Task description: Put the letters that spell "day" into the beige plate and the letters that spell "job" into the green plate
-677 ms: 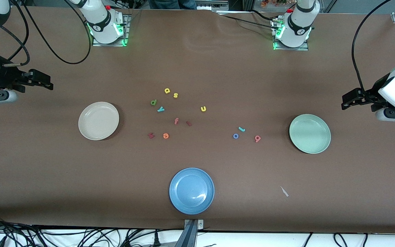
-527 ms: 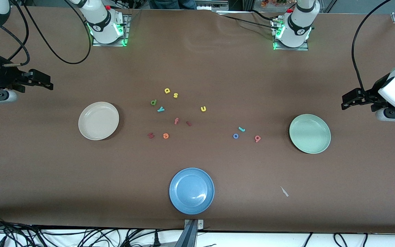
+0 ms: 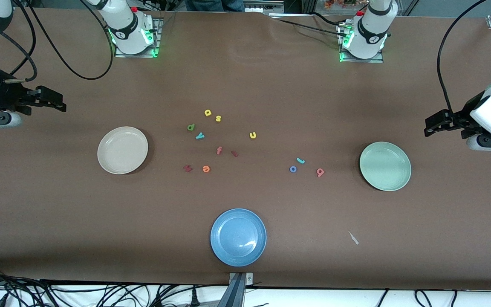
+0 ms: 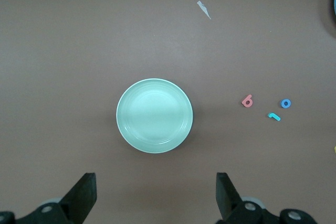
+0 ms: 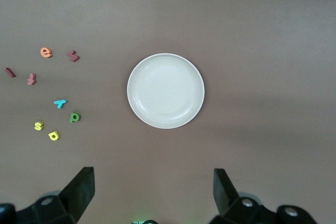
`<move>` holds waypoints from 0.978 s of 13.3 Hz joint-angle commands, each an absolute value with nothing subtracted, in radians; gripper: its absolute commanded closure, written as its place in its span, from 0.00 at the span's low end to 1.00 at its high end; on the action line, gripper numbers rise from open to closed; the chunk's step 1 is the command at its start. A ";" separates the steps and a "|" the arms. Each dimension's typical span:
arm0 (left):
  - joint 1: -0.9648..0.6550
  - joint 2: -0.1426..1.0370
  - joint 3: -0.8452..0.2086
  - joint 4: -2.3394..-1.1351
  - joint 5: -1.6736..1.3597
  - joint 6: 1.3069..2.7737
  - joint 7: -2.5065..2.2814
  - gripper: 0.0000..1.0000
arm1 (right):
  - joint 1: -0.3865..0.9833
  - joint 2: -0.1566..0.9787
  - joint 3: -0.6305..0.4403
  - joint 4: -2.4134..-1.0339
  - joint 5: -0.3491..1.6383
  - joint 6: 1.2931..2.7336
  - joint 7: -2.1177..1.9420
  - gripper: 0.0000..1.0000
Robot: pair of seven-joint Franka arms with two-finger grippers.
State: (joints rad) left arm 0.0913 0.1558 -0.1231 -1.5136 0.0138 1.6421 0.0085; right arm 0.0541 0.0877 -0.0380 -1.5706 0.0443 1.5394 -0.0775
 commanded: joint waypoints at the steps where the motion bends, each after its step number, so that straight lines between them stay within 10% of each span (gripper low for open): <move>1: 0.095 0.167 -0.123 -1.497 -0.008 1.626 0.040 0.00 | 0.048 0.089 -0.038 -1.566 0.063 1.536 -0.094 0.00; 13: 0.097 0.169 -0.123 -1.497 -0.008 1.625 0.040 0.00 | 0.051 0.089 -0.037 -1.568 0.054 1.531 -0.092 0.00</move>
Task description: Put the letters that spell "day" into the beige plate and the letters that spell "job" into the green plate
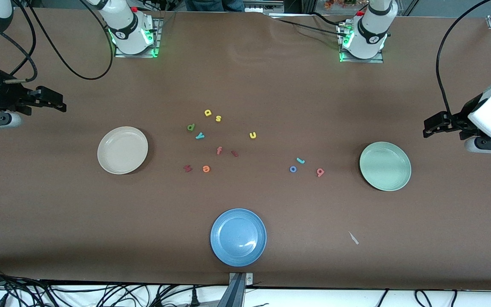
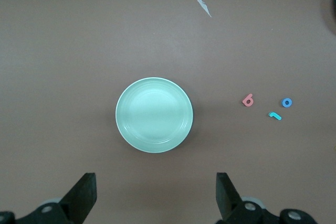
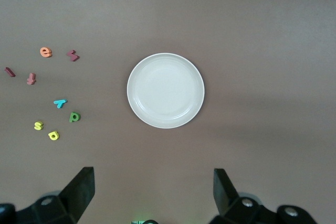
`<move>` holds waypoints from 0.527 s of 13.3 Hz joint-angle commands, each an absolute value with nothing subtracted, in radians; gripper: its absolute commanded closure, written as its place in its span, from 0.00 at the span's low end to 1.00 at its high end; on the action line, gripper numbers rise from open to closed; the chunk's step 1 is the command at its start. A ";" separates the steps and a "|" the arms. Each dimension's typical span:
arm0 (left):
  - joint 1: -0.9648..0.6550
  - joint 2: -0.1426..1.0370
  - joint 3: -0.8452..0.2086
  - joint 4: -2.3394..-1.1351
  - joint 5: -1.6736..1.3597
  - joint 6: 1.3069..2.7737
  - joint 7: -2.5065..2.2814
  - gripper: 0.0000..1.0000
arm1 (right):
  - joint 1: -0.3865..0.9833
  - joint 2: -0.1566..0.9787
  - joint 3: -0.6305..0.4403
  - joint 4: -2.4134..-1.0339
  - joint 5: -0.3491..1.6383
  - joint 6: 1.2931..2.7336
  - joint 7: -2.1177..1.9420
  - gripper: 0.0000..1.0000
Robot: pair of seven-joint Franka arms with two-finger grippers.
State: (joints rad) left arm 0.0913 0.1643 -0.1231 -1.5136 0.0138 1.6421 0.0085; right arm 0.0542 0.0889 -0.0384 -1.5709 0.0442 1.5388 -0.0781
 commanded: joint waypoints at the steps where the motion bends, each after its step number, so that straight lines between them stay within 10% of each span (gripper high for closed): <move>1: 0.097 0.169 -0.121 -1.497 -0.008 1.626 0.040 0.00 | 0.051 0.089 -0.037 -1.568 0.054 1.531 -0.092 0.00; 7: 0.095 0.173 -0.123 -1.502 -0.008 1.624 0.040 0.00 | 0.051 0.087 -0.037 -1.572 0.055 1.532 -0.092 0.00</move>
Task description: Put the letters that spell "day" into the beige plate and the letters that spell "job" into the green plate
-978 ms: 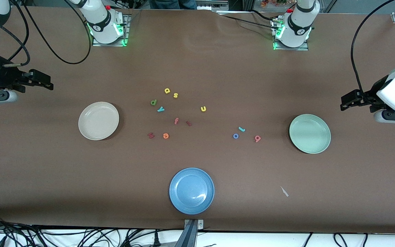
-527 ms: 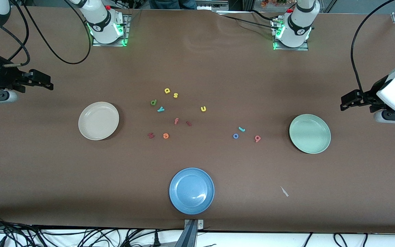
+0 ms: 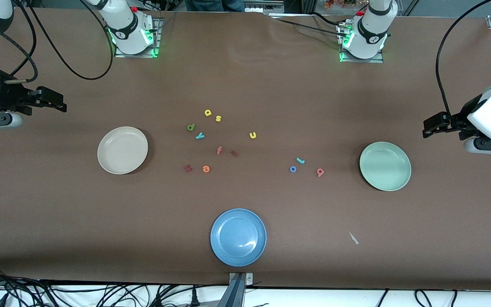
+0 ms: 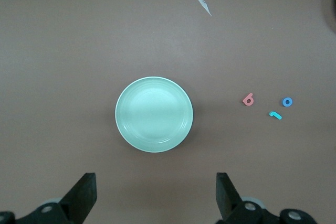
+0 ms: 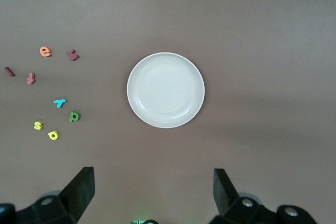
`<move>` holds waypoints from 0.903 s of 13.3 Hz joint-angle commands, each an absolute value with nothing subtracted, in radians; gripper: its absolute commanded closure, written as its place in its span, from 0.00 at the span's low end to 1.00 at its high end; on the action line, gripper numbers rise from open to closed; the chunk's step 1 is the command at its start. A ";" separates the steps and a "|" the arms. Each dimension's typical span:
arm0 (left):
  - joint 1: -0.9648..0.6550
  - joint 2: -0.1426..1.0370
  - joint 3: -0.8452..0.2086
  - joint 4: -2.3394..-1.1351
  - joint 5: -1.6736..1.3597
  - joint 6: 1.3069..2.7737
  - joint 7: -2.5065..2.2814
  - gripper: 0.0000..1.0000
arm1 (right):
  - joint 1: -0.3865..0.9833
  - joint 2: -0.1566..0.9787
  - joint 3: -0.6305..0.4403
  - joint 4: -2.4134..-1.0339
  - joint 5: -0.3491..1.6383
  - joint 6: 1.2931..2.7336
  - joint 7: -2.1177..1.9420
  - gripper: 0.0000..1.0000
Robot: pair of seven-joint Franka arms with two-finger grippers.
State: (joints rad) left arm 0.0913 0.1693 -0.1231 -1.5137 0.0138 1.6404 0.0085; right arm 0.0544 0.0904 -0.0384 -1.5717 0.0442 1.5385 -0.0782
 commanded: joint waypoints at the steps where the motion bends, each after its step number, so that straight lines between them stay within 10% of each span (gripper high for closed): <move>1: 0.095 0.173 -0.123 -1.502 -0.008 1.624 0.040 0.00 | 0.048 0.087 -0.037 -1.572 0.055 1.534 -0.092 0.00; 12: 0.095 0.172 -0.124 -1.511 -0.008 1.623 0.038 0.00 | 0.051 0.086 -0.037 -1.577 0.057 1.536 -0.092 0.00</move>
